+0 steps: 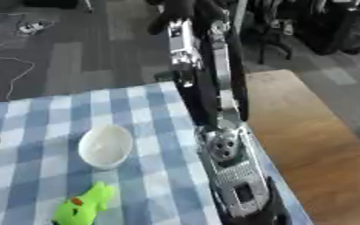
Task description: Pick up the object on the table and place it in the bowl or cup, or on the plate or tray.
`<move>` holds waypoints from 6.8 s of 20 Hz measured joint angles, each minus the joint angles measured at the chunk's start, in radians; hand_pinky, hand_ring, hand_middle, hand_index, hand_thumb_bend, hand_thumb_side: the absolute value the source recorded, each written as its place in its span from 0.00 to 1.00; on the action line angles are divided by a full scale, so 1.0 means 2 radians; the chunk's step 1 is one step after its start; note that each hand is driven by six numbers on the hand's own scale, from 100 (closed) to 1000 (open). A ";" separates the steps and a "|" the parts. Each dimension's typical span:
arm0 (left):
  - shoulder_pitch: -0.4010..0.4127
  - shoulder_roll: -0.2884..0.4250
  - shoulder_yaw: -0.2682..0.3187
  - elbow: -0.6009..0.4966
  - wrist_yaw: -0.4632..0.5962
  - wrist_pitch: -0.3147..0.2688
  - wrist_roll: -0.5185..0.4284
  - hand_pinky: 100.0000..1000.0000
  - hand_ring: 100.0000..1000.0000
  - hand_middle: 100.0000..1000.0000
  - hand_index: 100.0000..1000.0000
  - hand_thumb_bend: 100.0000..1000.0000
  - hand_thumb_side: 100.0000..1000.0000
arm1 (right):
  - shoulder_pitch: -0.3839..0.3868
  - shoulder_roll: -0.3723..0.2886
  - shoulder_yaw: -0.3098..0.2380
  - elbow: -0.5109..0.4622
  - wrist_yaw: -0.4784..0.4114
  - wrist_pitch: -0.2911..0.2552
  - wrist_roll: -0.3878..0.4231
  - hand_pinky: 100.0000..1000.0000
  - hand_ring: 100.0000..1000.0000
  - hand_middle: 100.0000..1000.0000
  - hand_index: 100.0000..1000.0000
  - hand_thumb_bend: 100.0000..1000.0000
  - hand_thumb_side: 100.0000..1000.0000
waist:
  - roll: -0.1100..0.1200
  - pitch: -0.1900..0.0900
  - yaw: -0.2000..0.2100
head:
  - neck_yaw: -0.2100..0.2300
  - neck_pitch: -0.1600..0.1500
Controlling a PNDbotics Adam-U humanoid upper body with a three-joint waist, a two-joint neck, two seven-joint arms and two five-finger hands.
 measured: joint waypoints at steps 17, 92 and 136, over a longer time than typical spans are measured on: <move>0.008 -0.006 -0.028 0.000 -0.037 0.006 -0.142 0.39 0.48 0.75 0.86 0.51 0.84 | 0.000 -0.002 0.000 0.000 0.000 0.000 0.000 0.50 0.40 0.54 0.62 0.00 0.91 | -0.001 0.001 -0.002 | 0.023 0.050; 0.003 -0.035 -0.094 0.000 -0.045 -0.057 -0.272 0.70 0.69 0.80 0.86 0.60 0.82 | -0.002 0.001 0.000 0.000 0.000 -0.004 0.001 0.50 0.40 0.54 0.61 0.00 0.91 | 0.000 0.004 -0.013 | 0.023 0.052; 0.007 -0.045 -0.083 0.010 -0.093 0.015 -0.315 0.63 0.69 0.81 0.88 0.59 0.75 | -0.002 0.001 0.000 0.000 0.000 -0.004 0.001 0.50 0.40 0.54 0.61 0.00 0.91 | -0.002 0.007 -0.015 | 0.034 0.052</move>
